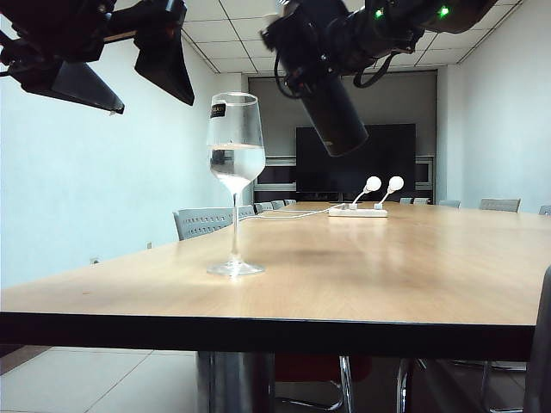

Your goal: Pick up the black thermos cup, pour some water from it into the stemmed glass, and then put the thermos cup back on the table.

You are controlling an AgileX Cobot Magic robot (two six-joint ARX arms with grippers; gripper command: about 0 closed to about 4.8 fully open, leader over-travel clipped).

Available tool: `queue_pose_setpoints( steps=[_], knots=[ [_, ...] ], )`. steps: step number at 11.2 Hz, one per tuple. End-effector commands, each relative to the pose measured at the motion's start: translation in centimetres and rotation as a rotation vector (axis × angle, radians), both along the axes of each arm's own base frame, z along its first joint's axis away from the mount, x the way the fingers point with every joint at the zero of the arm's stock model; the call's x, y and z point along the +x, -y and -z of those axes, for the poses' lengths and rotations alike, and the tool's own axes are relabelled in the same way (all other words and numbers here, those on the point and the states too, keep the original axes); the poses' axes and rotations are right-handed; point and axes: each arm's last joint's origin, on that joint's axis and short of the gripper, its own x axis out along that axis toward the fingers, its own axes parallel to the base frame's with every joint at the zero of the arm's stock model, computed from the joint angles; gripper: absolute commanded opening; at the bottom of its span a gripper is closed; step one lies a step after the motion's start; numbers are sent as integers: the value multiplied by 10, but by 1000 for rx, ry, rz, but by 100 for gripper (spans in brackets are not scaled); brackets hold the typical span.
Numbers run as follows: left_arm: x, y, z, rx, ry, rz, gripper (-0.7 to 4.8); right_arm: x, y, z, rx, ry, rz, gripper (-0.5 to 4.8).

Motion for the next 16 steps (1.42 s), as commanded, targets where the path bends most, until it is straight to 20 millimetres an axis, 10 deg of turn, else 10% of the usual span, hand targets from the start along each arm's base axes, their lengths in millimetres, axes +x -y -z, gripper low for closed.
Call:
queue_pose_setpoints(
  steps=[1, 2, 3, 4, 6, 12, 13, 14, 16],
  knots=[
    [0, 0, -4, -11, 13, 3, 458, -23, 21, -55, 359, 0, 157, 166],
    [0, 0, -4, -12, 13, 6, 458, -76, 55, -87, 403, -63, 222, 167],
    [0, 0, -4, -13, 14, 6, 458, -85, 60, -86, 404, -62, 222, 167],
    [-1, 0, -5, -15, 17, 6, 458, -120, 77, -67, 438, -102, 264, 167],
    [-1, 0, -5, -15, 17, 7, 458, -129, 84, -48, 469, -151, 281, 166],
    [-1, 0, -5, -11, 19, 6, 458, -125, 81, 20, 500, -267, 278, 166],
    [-1, 0, -5, -7, 20, 6, 458, -117, 77, 32, 502, -294, 250, 166],
    [-1, 0, -5, -7, 20, 6, 458, -68, 87, 89, 570, -328, 227, 165],
    [-1, 0, -5, -7, 21, 6, 458, -61, 94, 95, 593, -305, 232, 165]
  ],
)
